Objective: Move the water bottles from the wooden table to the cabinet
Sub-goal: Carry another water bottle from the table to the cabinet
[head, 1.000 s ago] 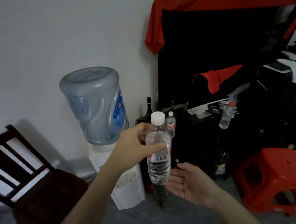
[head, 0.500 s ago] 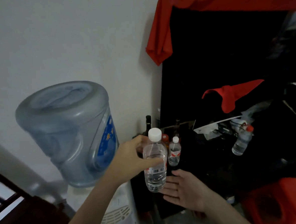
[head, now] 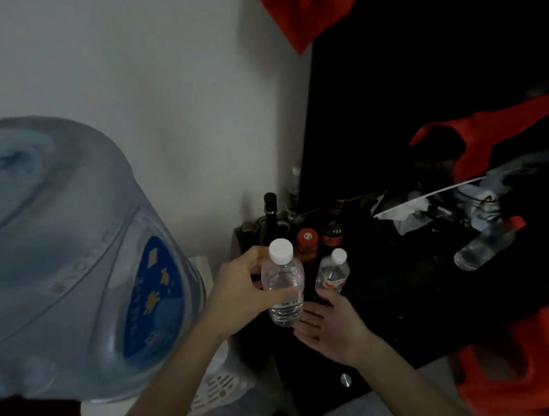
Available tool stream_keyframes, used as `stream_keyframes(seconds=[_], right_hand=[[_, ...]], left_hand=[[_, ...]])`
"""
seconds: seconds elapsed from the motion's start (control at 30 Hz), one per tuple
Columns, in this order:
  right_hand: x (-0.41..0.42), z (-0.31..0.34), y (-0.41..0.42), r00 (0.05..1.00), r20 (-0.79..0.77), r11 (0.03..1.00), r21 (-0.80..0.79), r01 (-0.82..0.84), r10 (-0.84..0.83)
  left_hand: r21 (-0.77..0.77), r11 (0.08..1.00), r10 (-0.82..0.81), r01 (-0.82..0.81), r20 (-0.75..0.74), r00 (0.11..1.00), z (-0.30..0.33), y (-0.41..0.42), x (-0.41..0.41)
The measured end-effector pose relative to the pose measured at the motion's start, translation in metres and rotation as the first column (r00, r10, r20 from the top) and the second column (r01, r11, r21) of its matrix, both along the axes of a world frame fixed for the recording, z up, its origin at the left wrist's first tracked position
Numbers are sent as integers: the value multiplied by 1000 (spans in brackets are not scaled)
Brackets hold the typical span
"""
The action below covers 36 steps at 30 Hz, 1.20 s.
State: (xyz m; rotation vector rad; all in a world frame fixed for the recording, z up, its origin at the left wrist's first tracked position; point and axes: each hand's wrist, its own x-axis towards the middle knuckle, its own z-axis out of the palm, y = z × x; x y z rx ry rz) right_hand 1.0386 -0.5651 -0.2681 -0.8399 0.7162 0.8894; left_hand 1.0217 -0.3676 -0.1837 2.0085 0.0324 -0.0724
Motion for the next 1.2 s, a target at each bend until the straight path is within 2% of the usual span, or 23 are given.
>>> stream_keyframes(seconds=[0.27,0.5,0.77,1.0,1.2], right_hand=[[40,-65,18,991,-109,996,-20,82,-84],[57,-123,18,989,-94,988,-111,104,-114],[57,-150,19,995,-19,986,-133,98,-102],[53,-144,23,998,52,952,-299,57,-44],[41,-134,13,996,83,958,-280,65,-43]], left_hand=[[-1,991,130,-131,-129,983,-84,-1,19],[-17,965,252,-260,-190,949,-146,-8,33],[-3,974,223,-226,-144,964,-173,-20,45],[-32,976,213,-217,-88,973,-183,-33,55],[-32,987,152,-155,-90,984,-184,-41,60]])
